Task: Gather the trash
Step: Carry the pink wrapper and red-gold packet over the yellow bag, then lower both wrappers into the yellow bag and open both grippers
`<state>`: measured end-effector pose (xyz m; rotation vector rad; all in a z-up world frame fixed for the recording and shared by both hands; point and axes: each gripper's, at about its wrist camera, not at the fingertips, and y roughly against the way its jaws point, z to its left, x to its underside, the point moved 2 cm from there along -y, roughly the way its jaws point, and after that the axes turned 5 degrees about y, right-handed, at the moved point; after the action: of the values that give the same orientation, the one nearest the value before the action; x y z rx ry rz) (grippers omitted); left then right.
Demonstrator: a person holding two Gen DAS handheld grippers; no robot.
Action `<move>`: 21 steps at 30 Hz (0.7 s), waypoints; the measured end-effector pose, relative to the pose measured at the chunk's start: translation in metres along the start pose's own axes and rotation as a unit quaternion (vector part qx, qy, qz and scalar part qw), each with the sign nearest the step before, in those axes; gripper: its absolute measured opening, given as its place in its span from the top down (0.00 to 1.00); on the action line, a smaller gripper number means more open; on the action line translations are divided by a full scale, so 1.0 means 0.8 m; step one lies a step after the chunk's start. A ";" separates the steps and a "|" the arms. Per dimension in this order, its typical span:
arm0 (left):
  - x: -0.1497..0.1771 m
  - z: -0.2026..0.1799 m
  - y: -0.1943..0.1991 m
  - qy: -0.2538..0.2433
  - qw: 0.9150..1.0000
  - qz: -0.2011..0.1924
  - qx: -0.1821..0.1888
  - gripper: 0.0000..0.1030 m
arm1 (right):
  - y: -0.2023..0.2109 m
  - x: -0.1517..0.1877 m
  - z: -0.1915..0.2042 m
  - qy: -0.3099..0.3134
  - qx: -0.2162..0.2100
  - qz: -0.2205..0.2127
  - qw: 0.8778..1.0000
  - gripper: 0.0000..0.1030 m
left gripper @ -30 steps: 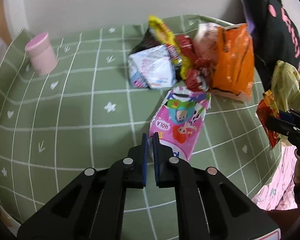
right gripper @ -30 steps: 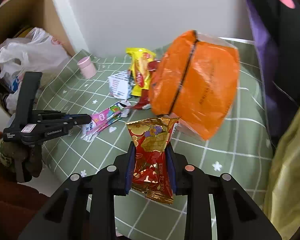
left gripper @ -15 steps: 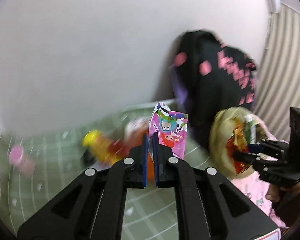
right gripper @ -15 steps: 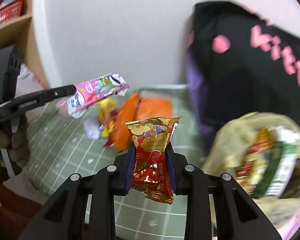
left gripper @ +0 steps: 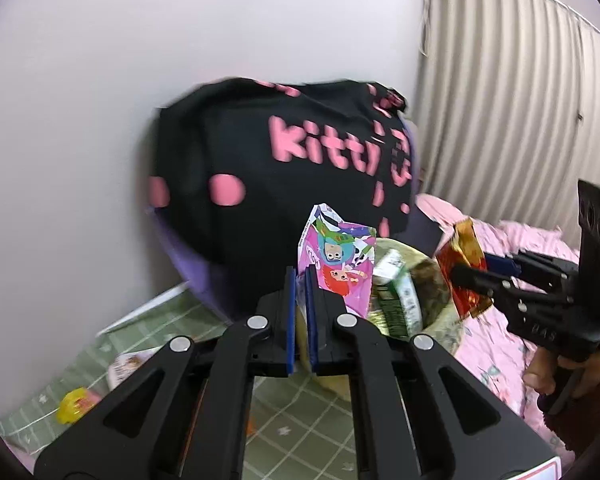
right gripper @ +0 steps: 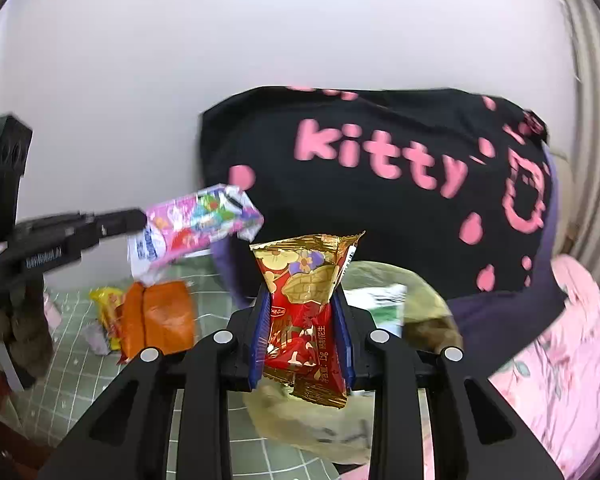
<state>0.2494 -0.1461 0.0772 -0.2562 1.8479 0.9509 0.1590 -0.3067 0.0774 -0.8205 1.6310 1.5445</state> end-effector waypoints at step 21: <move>0.038 -0.041 -0.172 -0.008 0.987 0.161 0.028 0.95 | -0.098 0.041 -0.076 -0.038 -0.006 0.086 0.996 0.73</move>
<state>0.2892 -0.2542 -0.0104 0.0889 1.9331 1.1121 0.2031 -0.3718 0.0088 -0.6336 1.6737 1.6837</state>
